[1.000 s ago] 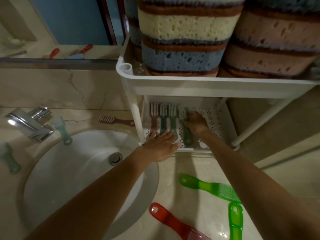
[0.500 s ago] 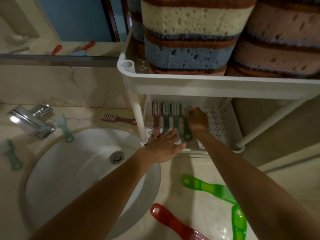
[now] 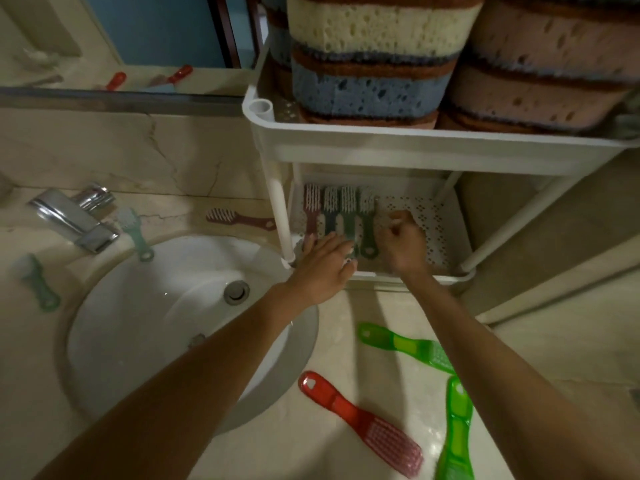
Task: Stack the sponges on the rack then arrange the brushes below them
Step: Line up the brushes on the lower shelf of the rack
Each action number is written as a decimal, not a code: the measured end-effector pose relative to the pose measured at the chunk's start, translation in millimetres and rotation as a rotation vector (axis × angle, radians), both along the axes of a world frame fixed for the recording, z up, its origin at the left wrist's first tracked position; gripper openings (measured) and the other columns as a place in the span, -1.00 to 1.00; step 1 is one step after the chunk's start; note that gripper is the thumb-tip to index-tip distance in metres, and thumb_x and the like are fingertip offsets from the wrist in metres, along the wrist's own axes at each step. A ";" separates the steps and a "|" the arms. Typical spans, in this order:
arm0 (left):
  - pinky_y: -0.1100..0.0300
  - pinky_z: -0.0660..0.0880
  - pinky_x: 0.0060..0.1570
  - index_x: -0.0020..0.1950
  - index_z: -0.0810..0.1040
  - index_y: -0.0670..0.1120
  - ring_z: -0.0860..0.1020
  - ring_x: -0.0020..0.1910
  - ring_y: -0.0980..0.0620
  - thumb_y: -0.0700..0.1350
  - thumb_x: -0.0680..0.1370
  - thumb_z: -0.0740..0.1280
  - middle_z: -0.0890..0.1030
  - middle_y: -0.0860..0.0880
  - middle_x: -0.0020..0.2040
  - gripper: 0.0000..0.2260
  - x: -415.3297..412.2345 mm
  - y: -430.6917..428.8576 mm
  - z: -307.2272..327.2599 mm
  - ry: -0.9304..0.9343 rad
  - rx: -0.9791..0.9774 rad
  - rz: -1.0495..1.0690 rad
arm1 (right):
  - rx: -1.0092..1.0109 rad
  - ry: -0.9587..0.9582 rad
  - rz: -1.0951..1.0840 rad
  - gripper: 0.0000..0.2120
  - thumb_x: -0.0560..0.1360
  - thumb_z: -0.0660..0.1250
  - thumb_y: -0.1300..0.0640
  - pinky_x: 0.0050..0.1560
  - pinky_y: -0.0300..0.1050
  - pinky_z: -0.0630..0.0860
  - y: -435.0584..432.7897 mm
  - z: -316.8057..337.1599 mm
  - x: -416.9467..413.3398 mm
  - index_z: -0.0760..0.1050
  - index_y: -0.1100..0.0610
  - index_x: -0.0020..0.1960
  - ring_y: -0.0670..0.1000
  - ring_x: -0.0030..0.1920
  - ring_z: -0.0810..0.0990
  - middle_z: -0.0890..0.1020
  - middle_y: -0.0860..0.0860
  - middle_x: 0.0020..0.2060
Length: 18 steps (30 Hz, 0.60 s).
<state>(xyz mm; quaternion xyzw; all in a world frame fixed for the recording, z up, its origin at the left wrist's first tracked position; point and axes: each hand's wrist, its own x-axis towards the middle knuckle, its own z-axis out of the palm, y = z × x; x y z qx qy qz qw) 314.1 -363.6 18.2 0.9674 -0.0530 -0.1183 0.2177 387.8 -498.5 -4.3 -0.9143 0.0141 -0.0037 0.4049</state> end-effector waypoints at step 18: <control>0.08 0.42 0.08 0.13 0.53 -0.31 0.53 0.14 -0.20 -0.24 0.59 0.10 0.57 -0.26 0.15 -0.73 -168.8 171.6 -60.1 0.336 -0.090 0.723 | -0.131 0.565 0.535 -0.77 0.51 0.21 0.22 0.15 -0.01 0.51 156.5 -69.4 -176.8 0.54 0.32 0.05 0.22 0.06 0.61 0.64 0.24 0.02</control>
